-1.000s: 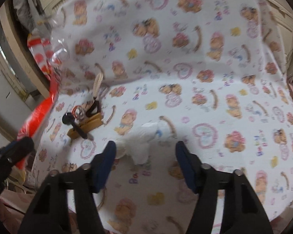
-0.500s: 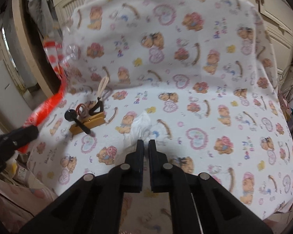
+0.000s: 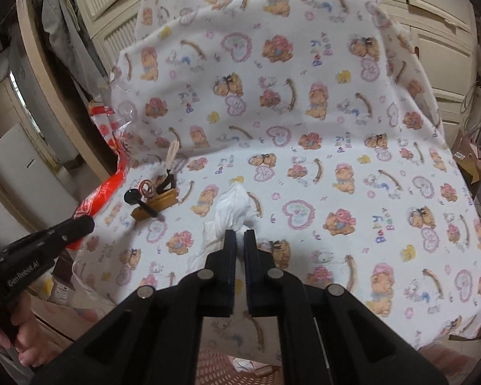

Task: Collect trash
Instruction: 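Carry the red wrapper and tissue toward the pink wastebasket with both grippers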

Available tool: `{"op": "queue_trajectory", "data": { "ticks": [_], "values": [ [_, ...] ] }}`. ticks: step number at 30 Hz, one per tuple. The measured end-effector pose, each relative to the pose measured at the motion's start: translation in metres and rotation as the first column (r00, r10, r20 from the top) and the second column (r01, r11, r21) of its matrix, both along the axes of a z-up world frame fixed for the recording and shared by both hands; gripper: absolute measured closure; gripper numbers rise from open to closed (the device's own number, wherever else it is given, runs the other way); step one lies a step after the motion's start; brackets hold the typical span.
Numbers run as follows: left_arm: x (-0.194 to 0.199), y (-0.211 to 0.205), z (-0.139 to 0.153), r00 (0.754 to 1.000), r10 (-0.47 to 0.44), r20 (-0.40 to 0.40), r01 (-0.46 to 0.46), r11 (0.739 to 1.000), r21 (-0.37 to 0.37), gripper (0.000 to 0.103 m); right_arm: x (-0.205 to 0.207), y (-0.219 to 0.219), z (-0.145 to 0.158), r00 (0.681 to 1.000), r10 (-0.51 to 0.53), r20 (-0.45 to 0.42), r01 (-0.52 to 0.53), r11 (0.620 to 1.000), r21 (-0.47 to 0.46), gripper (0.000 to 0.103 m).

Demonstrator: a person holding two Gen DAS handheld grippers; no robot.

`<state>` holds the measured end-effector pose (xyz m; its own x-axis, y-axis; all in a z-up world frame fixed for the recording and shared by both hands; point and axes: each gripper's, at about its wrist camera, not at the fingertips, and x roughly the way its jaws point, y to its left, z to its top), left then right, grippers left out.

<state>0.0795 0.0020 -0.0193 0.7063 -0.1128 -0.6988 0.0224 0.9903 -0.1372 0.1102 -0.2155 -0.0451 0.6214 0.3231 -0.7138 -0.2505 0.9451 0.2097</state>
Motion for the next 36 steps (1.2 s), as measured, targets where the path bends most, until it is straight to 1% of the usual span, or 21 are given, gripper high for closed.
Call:
{"op": "queue_trajectory", "data": {
  "ticks": [3,4,5,6,7,9,11,14,16,17,18,20,21,22,24,26,30,32,33,34,36],
  "values": [
    [-0.002,-0.004,-0.001,1.0,0.001,0.005,-0.001,1.0,0.017,0.094,0.001,-0.002,-0.002,0.998,0.039,-0.045,-0.038,0.999,0.012,0.097],
    [-0.001,-0.004,-0.002,1.0,0.002,-0.001,-0.002,1.0,0.017,0.094,0.002,-0.002,-0.006,0.995,0.063,-0.077,-0.061,0.998,0.02,0.09],
    [0.0,-0.004,-0.003,1.0,0.004,-0.007,-0.004,1.0,0.015,0.094,0.004,-0.001,-0.011,0.993,0.071,-0.099,-0.069,0.997,0.02,0.081],
    [0.001,-0.004,-0.005,1.0,0.005,-0.014,-0.005,1.0,0.011,0.094,0.004,0.0,-0.015,0.991,0.063,-0.114,-0.062,0.998,0.009,0.075],
    [0.002,-0.004,-0.006,1.0,0.007,-0.018,-0.007,1.0,0.01,0.094,0.003,0.001,-0.02,0.991,0.056,-0.122,-0.056,0.998,-0.003,0.064],
    [0.003,-0.004,-0.006,1.0,0.008,-0.02,-0.007,1.0,0.011,0.094,0.001,0.005,-0.024,0.991,0.066,-0.115,-0.068,0.998,-0.014,0.061],
    [0.003,-0.004,-0.006,1.0,0.005,-0.017,-0.005,1.0,0.012,0.094,0.0,0.013,-0.026,0.989,0.103,-0.104,-0.107,0.994,-0.036,0.052],
    [0.005,-0.005,-0.006,1.0,0.005,-0.019,-0.005,1.0,0.01,0.094,-0.006,0.03,-0.03,0.988,0.135,-0.072,-0.142,0.985,-0.1,0.047],
    [0.006,-0.005,-0.007,1.0,0.006,-0.026,-0.006,1.0,0.01,0.094,-0.006,0.037,-0.035,0.985,0.155,-0.075,-0.163,0.98,-0.117,0.047],
    [0.006,-0.005,-0.007,1.0,0.007,-0.027,-0.007,1.0,0.011,0.094,-0.007,0.04,-0.037,0.987,0.147,-0.063,-0.155,0.977,-0.147,0.048],
    [0.007,-0.006,-0.007,1.0,0.009,-0.027,-0.009,1.0,0.015,0.094,-0.007,0.043,-0.038,0.988,0.143,-0.05,-0.149,0.974,-0.17,0.052],
    [0.006,-0.006,-0.007,1.0,0.011,-0.021,-0.011,1.0,0.025,0.094,-0.007,0.046,-0.037,0.994,0.109,-0.009,-0.108,0.968,-0.226,0.085],
    [0.006,-0.007,-0.006,1.0,0.012,-0.016,-0.011,0.999,0.031,0.094,-0.007,0.045,-0.037,0.996,0.09,-0.001,-0.088,0.969,-0.231,0.091],
    [0.006,-0.007,-0.006,1.0,0.011,-0.013,-0.011,0.999,0.037,0.094,-0.006,0.042,-0.035,0.996,0.088,-0.003,-0.087,0.976,-0.202,0.093],
    [0.005,-0.006,-0.006,1.0,0.012,-0.011,-0.012,0.999,0.043,0.094,-0.006,0.036,-0.03,0.997,0.077,-0.008,-0.077,0.984,-0.161,0.095],
    [0.003,-0.003,-0.005,1.0,0.008,-0.012,-0.008,0.999,0.032,0.094,-0.008,0.029,-0.023,0.998,0.064,0.002,-0.063,0.989,-0.136,0.095],
    [-0.011,0.0,0.004,1.0,0.021,-0.005,-0.021,0.999,0.039,0.094,-0.02,0.019,-0.005,0.998,0.052,0.028,-0.049,0.994,-0.103,0.095],
    [-0.021,0.0,0.009,1.0,0.026,-0.004,-0.025,0.999,0.029,0.094,-0.03,0.014,0.009,0.998,0.053,0.039,-0.049,0.995,-0.085,0.095],
    [-0.025,-0.001,0.012,1.0,0.022,-0.008,-0.022,0.999,0.036,0.094,-0.036,0.014,0.015,0.997,0.063,0.049,-0.059,0.995,-0.076,0.095],
    [-0.029,-0.003,0.014,1.0,0.025,-0.011,-0.024,0.999,0.044,0.094,-0.043,0.014,0.024,0.995,0.071,0.069,-0.066,0.995,-0.075,0.095],
    [-0.038,-0.006,0.022,0.999,0.031,-0.012,-0.031,0.999,0.025,0.094,-0.058,0.014,0.04,0.991,0.077,0.105,-0.07,0.995,-0.067,0.095]
  ]
}}
